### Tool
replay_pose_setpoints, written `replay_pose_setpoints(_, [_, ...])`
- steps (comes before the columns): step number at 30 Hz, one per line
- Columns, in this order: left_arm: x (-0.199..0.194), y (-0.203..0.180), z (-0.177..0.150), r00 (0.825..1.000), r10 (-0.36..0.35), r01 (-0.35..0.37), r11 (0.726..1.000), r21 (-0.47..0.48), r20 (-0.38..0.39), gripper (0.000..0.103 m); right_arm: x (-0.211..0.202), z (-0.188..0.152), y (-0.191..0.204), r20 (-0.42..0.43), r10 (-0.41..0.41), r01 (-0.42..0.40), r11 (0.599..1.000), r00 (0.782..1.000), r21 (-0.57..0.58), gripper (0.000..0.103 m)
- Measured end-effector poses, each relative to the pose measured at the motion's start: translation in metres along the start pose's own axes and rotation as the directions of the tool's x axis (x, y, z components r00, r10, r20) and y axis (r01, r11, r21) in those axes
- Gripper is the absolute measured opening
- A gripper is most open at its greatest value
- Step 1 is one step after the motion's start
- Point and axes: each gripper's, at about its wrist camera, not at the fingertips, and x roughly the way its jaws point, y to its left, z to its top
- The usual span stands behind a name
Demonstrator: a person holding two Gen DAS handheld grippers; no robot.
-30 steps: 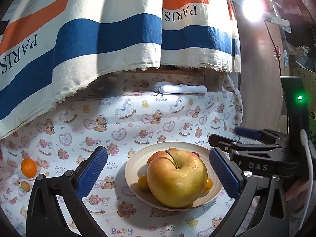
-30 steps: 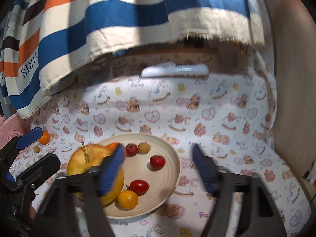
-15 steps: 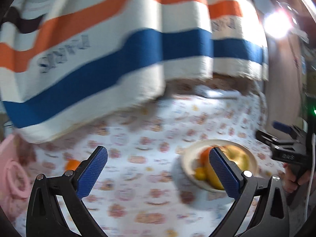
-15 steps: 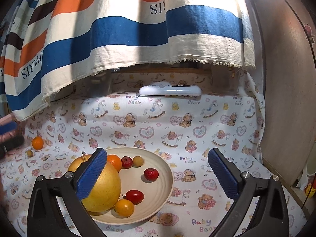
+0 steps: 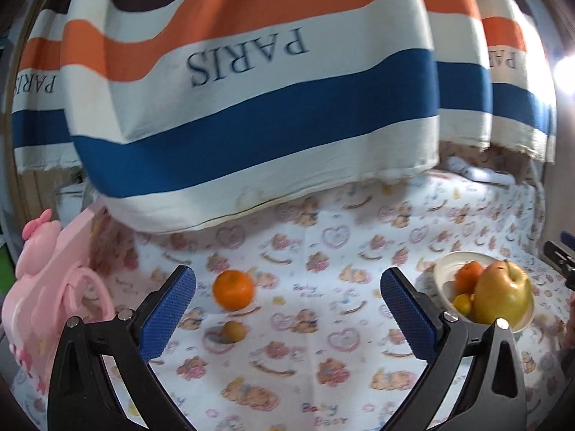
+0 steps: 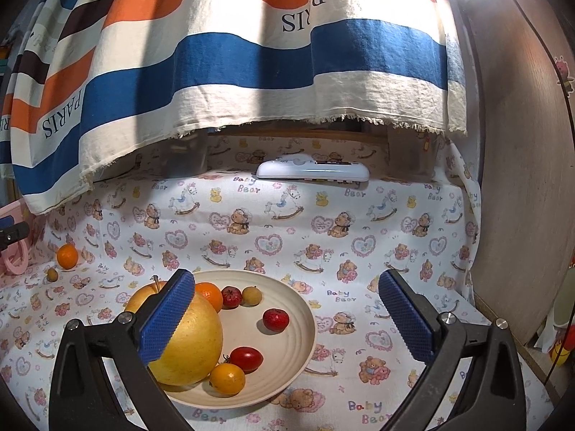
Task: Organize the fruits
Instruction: 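Withdraw both open tools up from the plate, then grasp the small brown fruit with the left tool while the right tool reaches toward the orange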
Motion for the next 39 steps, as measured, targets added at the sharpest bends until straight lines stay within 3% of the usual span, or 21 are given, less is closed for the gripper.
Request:
replay_pose_setpoints(3, [0.000,0.008,-0.001,1.000,-0.008,0.007,1.000,-0.023,-0.022,0.102,-0.002,0.004,0.003,0.008,-0.028,0.028,0.999,1.000,-0.047,0.103])
replay_pose_setpoints(6, [0.003,0.014,-0.003,0.999,-0.004,0.002,0.999,-0.041,-0.052,0.102,-0.016,0.015,0.003,0.070,-0.077,0.081,0.996,0.995,-0.047,0.103])
replay_pose_setpoints(11, [0.013,0.024,-0.006,0.997,0.007,-0.013,0.998,-0.068,-0.080,0.102,-0.030,0.037,0.010,0.083,-0.043,0.044,0.999,0.996,-0.002,0.103])
replay_pose_setpoints(16, [0.025,0.036,-0.009,0.993,0.023,-0.035,0.995,-0.098,-0.119,0.089,-0.027,0.052,0.045,0.031,0.045,-0.045,0.999,0.999,-0.008,0.103])
replay_pose_setpoints(21, [0.035,0.046,-0.012,0.985,-0.012,-0.013,0.990,-0.142,-0.172,0.076,-0.006,0.056,0.083,-0.068,0.089,-0.088,0.996,0.994,0.012,0.103])
replay_pose_setpoints(27, [0.051,0.049,-0.018,0.962,-0.012,-0.031,0.988,-0.151,-0.274,0.050,0.026,0.055,0.133,-0.225,0.208,-0.208,0.978,0.952,0.022,0.102])
replay_pose_setpoints(32, [0.066,0.055,-0.029,0.935,-0.048,-0.023,0.980,-0.195,-0.351,0.042,0.029,0.048,0.164,-0.249,0.292,-0.297,0.955,0.923,0.020,0.095])
replay_pose_setpoints(39, [0.080,0.058,-0.034,0.911,-0.101,0.001,0.970,-0.243,-0.401,0.032,0.046,0.035,0.193,-0.306,0.343,-0.351,0.936,0.888,0.028,0.079])
